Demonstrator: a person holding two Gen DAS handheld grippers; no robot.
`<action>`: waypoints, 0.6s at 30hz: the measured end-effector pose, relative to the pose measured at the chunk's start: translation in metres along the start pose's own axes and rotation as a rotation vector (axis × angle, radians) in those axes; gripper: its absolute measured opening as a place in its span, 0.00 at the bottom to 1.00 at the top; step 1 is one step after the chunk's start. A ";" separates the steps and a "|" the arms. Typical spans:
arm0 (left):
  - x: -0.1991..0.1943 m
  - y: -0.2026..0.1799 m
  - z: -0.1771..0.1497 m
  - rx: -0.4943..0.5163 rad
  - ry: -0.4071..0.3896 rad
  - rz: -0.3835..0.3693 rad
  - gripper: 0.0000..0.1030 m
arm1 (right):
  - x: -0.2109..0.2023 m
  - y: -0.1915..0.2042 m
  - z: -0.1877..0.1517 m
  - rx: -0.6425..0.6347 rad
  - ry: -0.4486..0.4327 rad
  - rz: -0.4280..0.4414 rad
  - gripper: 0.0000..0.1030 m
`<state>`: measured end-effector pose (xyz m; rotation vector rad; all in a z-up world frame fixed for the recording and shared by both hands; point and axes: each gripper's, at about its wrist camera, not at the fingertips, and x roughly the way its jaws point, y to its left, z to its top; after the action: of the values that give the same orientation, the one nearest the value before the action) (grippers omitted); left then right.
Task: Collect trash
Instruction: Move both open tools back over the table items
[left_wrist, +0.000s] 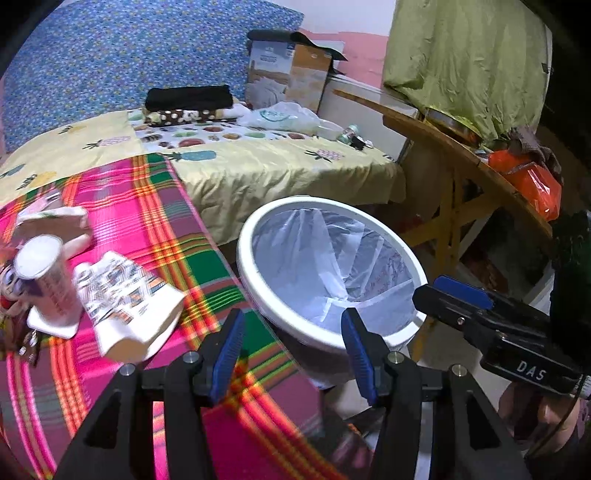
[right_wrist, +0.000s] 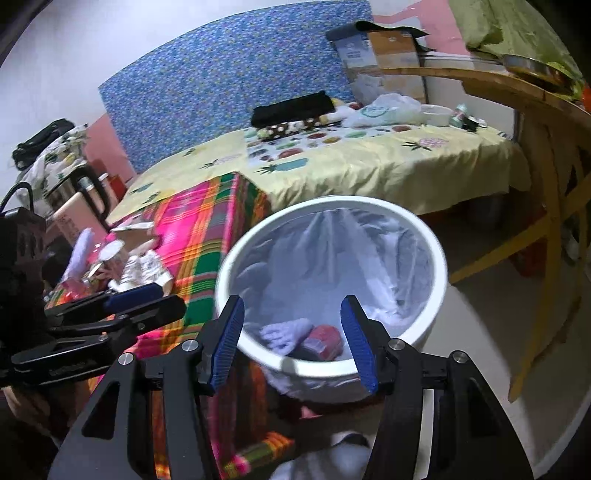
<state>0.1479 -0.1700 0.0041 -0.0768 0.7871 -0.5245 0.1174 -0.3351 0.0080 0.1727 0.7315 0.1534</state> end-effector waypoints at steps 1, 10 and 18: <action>-0.004 0.002 -0.002 -0.007 -0.003 0.004 0.55 | -0.002 0.006 -0.001 -0.013 0.001 0.015 0.54; -0.040 0.027 -0.028 -0.052 -0.049 0.126 0.54 | -0.002 0.039 -0.008 -0.090 0.020 0.067 0.54; -0.063 0.047 -0.054 -0.095 -0.064 0.232 0.54 | -0.002 0.074 -0.019 -0.172 0.040 0.111 0.54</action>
<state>0.0941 -0.0923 -0.0051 -0.0886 0.7466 -0.2638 0.0978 -0.2614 0.0112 0.0456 0.7451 0.3250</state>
